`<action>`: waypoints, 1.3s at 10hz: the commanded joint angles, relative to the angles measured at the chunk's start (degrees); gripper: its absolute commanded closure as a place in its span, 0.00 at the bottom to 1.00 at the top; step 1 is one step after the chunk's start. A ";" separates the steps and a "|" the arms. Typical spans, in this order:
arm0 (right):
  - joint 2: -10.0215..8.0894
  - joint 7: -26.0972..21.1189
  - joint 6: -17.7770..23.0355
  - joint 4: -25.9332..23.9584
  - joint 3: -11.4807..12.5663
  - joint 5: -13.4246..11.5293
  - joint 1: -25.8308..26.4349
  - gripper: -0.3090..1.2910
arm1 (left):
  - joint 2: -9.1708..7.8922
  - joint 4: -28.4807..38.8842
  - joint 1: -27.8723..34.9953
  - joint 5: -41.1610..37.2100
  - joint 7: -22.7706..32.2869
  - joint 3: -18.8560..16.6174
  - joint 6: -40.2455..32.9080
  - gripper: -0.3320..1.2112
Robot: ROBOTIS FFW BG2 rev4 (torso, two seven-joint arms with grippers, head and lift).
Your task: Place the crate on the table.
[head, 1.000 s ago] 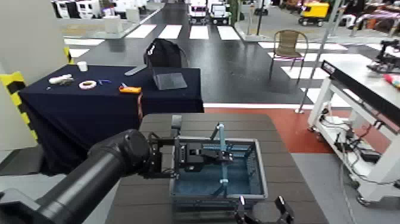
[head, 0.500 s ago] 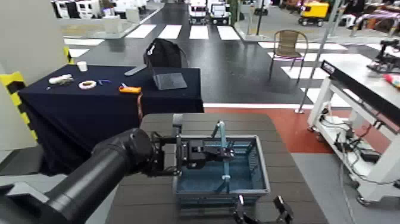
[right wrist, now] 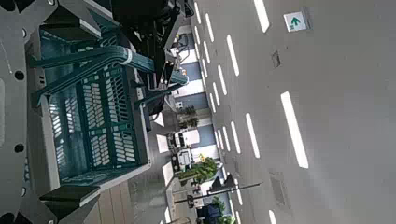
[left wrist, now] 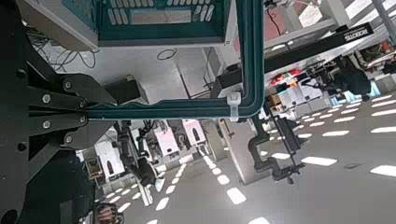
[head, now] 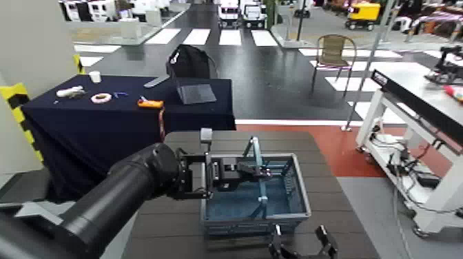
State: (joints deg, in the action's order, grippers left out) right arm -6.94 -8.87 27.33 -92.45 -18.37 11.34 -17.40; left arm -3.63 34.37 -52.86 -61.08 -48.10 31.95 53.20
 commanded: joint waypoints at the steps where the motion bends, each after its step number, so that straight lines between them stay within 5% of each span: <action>1: 0.00 0.00 0.01 0.08 -0.09 0.08 0.09 0.28 | 0.56 -1.58 -0.84 -0.53 2.75 -2.77 1.56 0.98; 11: 0.09 -0.09 1.59 0.34 0.17 0.17 0.00 0.28 | 0.91 -4.57 -0.05 -5.45 4.94 -1.01 1.38 0.92; 13: 0.09 -0.09 1.85 0.43 0.26 0.17 0.00 0.28 | 1.00 -4.57 0.22 -6.07 4.68 0.05 0.24 0.81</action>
State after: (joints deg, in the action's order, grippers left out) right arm -6.85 -8.97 29.13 -92.06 -18.13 11.51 -17.40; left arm -2.66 29.80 -52.70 -66.94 -43.46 31.66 53.83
